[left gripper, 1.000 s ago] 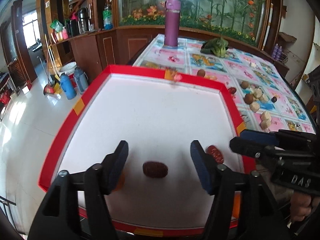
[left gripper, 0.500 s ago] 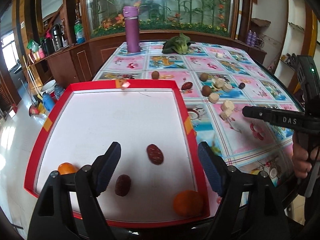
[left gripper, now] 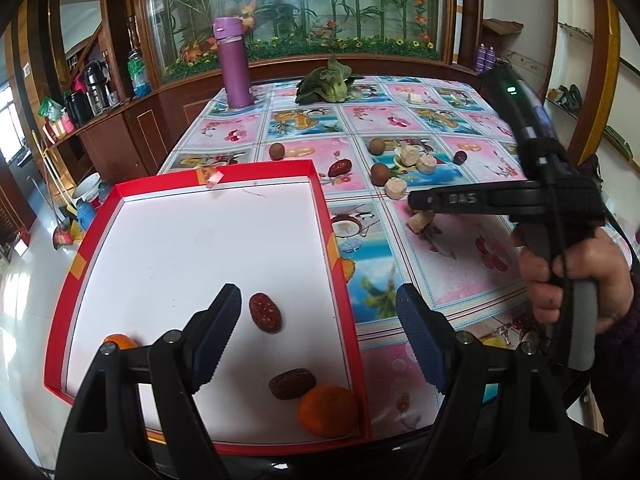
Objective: Organize fruits
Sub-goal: 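Grasp a tan round pastry with the right gripper while the left grasps a brown round cake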
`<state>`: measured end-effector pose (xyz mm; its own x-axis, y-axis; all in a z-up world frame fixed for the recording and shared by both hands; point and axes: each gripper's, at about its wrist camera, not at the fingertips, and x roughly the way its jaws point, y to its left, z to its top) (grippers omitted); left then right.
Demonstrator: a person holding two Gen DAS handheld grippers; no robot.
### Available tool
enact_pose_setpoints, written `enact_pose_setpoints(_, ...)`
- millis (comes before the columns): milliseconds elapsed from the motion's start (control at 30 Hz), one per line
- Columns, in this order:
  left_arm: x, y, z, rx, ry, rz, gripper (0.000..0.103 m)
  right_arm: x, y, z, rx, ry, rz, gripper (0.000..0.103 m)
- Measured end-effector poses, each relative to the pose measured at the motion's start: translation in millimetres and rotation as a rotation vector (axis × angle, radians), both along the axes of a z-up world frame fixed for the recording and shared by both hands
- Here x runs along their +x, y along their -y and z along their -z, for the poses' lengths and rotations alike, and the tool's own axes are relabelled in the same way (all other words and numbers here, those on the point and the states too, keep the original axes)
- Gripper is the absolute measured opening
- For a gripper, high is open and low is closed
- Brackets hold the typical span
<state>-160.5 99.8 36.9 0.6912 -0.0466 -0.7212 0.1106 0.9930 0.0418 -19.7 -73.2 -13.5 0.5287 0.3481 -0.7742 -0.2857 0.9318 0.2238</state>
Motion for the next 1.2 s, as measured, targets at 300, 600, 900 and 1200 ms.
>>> enact_pose_setpoints(300, 18, 24, -4, -0.002, -0.029, 0.082, 0.08, 6, 27, 0, 0.032, -0.028, -0.015, 0.025)
enact_pose_setpoints(600, 61, 70, 8, -0.012, -0.114, 0.178, 0.08, 6, 81, -3, -0.05, 0.048, 0.041, 0.025)
enact_pose_setpoints(900, 105, 95, 41, -0.028, -0.221, 0.17, 0.061, 5, 85, -1, -0.02, 0.071, 0.008, 0.026)
enact_pose_setpoints(1200, 107, 104, 43, -0.01, -0.199, 0.197, 0.032, 6, 86, 1, -0.025, 0.076, 0.006, 0.026)
